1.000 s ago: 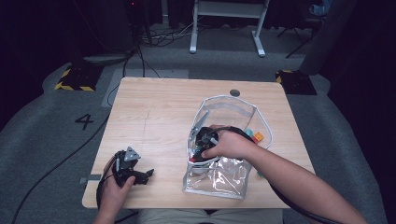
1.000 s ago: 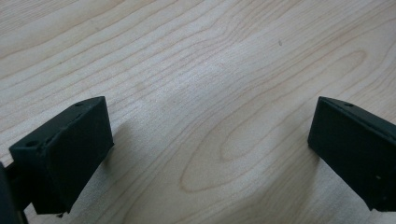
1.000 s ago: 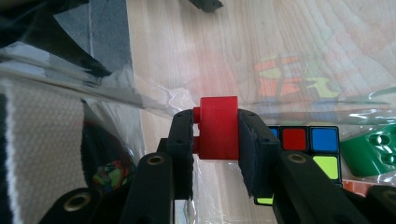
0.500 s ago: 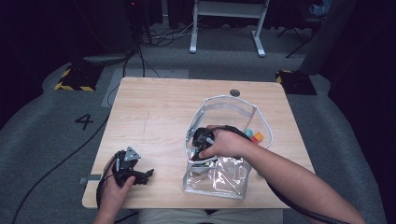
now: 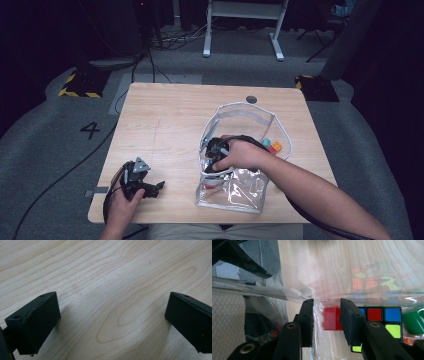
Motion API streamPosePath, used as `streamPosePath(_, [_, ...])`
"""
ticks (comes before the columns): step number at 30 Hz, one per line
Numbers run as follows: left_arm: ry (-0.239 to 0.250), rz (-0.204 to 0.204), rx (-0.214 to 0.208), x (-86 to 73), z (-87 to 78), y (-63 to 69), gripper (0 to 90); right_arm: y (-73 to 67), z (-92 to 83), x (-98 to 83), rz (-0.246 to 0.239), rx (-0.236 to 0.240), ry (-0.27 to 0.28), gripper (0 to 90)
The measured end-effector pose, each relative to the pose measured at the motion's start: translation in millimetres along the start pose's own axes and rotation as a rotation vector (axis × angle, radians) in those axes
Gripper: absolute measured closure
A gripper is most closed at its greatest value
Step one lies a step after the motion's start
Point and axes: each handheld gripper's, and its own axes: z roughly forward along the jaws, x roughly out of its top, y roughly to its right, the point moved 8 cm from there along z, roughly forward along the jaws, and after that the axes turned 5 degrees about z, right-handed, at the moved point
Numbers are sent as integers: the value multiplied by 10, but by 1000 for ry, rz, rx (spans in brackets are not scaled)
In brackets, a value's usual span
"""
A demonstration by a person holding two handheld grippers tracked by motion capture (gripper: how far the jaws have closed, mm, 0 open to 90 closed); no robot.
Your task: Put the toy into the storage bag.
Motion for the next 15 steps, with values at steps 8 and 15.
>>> streamPosePath(8, [-1, 2, 0, -1, -1, -1, 0, 38, -51, 18, 19, -21, 38, 604])
streamPosePath(15, [-2, 2, -1, -1, -1, 0, 0, 111, -323, 55, 42, -92, 107, 580])
